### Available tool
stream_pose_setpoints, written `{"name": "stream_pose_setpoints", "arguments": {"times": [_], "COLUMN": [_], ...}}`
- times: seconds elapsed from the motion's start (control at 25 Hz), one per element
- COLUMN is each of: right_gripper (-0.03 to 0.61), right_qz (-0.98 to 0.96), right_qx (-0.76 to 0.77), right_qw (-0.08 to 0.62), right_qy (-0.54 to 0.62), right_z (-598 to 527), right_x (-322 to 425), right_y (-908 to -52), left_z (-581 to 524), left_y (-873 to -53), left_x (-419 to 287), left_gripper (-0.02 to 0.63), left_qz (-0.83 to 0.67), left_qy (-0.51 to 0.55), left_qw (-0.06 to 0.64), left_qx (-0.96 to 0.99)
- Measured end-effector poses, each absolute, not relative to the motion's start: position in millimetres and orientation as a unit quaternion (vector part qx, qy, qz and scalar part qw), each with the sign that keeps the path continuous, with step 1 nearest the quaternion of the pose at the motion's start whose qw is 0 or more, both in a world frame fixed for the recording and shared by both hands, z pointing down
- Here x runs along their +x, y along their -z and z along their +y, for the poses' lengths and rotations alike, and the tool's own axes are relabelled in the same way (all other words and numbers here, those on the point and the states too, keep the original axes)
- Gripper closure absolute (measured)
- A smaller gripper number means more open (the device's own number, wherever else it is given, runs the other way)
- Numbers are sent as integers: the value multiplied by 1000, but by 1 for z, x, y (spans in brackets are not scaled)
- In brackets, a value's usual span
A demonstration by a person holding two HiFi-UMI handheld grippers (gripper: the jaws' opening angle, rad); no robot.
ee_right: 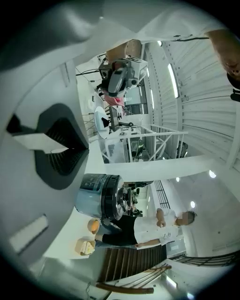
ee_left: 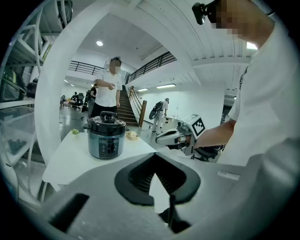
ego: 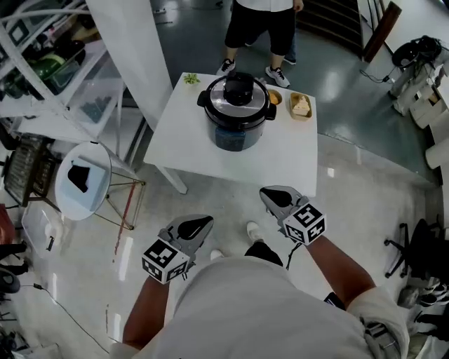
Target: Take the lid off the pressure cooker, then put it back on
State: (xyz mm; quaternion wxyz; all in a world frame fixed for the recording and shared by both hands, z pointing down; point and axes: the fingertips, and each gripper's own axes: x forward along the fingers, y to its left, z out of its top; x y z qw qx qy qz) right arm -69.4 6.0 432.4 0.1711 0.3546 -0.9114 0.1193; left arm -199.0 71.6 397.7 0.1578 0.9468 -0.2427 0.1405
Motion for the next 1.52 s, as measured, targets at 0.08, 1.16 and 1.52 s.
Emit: {"name": "stream_pose_setpoints", "arguments": {"times": [0.08, 1.16, 1.52], "right_gripper": [565, 565, 565], "right_qz": [-910, -903, -902], "right_qx": [358, 371, 370], "right_qw": [169, 166, 171], "right_qy": [-123, -140, -140], "right_z": [17, 93, 103], "right_x": [-71, -90, -96], "right_y": [-434, -447, -450], "left_z": [75, 116, 122], "left_y": [-397, -406, -408], "left_x": [-198, -208, -214], "left_gripper": [607, 607, 607], "left_qz": [-237, -232, -229], "left_qy": [-141, -134, -140], "left_qw": [155, 170, 175], "left_qx": [949, 948, 947]}}
